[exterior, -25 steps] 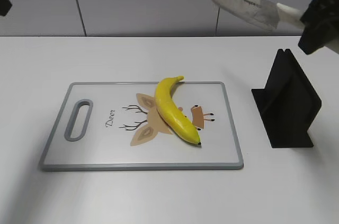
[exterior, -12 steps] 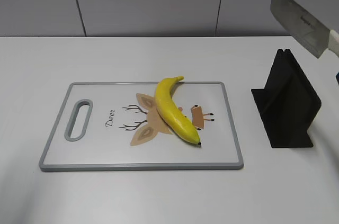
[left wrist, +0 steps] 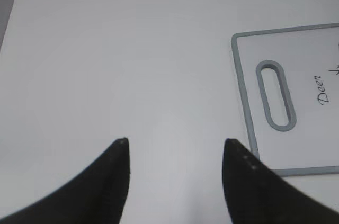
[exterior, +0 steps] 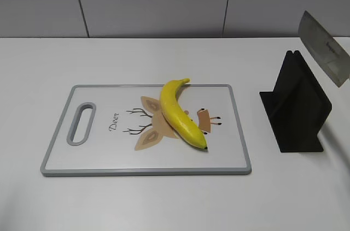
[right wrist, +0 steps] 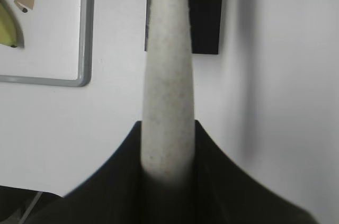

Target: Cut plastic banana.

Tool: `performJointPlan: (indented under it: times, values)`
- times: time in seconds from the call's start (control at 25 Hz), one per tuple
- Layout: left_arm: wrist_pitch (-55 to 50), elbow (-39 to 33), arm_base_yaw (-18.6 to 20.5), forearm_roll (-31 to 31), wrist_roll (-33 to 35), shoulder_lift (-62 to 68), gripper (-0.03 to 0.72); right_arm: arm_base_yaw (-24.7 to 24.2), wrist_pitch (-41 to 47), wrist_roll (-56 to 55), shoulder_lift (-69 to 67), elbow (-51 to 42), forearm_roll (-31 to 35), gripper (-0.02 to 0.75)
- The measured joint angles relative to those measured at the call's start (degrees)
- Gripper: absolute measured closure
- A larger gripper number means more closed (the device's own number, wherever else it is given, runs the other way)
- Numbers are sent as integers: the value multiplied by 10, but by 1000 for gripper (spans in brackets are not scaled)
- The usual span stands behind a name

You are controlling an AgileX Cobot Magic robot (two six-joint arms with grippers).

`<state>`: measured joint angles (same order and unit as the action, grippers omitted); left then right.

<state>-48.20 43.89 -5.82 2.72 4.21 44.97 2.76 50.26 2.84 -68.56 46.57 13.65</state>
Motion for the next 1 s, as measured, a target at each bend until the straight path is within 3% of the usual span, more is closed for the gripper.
performJointPlan:
  times: [0.32, 0.56, 1.0]
  values:
    - [35, -114, 0, 10, -42, -137, 152, 22, -13, -40, -2, -4, -19, 561]
    - [-11, -121, 0, 32, -42, -237, 173, 92, -26, -154, -35, -5, -119, 561]
    - [-59, -121, 0, 36, -42, -310, 176, 104, -77, -174, -81, -5, -127, 561]
